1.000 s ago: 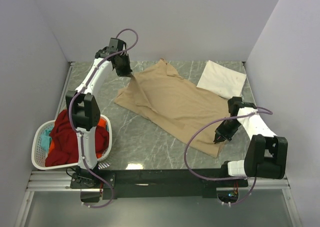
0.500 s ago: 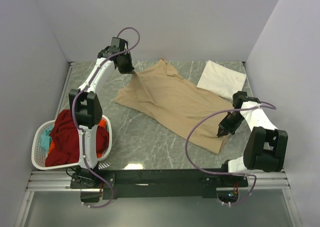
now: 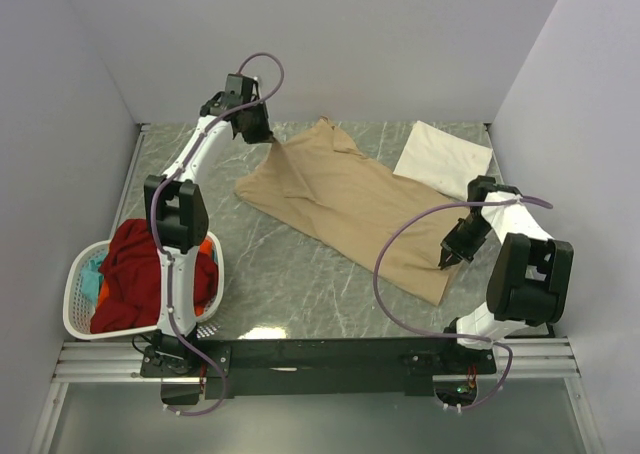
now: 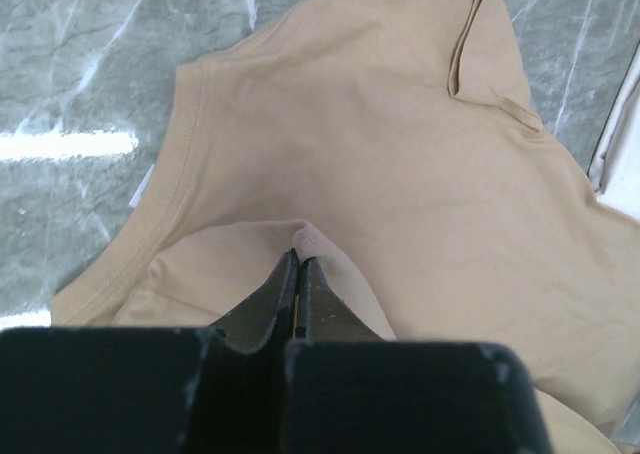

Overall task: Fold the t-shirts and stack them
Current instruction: Fold the tshirt

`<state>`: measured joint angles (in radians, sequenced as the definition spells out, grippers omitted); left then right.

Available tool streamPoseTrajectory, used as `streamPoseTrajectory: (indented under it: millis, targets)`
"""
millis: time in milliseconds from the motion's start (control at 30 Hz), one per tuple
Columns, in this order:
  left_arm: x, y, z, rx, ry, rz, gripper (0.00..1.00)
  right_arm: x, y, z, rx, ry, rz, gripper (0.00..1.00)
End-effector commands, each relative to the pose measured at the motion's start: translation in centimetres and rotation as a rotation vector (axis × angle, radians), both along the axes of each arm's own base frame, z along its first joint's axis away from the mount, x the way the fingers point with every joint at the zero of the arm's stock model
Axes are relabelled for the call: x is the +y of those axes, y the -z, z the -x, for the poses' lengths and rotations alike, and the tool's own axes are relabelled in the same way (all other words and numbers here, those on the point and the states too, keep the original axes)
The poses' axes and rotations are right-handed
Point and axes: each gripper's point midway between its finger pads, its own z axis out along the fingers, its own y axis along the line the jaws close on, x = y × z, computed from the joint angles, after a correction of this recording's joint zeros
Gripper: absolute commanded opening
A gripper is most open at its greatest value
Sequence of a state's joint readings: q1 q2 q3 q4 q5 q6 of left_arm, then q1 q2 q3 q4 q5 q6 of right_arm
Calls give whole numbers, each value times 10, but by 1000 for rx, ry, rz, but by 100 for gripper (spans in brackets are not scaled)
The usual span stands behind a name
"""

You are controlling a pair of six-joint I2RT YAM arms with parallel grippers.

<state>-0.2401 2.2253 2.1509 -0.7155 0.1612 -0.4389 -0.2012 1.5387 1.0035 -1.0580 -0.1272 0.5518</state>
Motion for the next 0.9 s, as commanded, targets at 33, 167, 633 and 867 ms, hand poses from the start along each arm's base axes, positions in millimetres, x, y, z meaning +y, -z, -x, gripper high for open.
streamPoseTrajectory:
  millis: [33,167,633,867]
  targets:
    - [-15,-19,-16,-84,42,51,0,-13,-2,-11,-16,-6,47,0]
    - [-21,-10,-19,-84,64,72,17,-15,1,-14,-22,-1,61,0]
    - [60,23,29,50,-147,36,75,-16,-26,-11,-125,34,95,59]
    - [94,57,77,145,-178,11,72,-11,-6,31,-41,51,131,60]
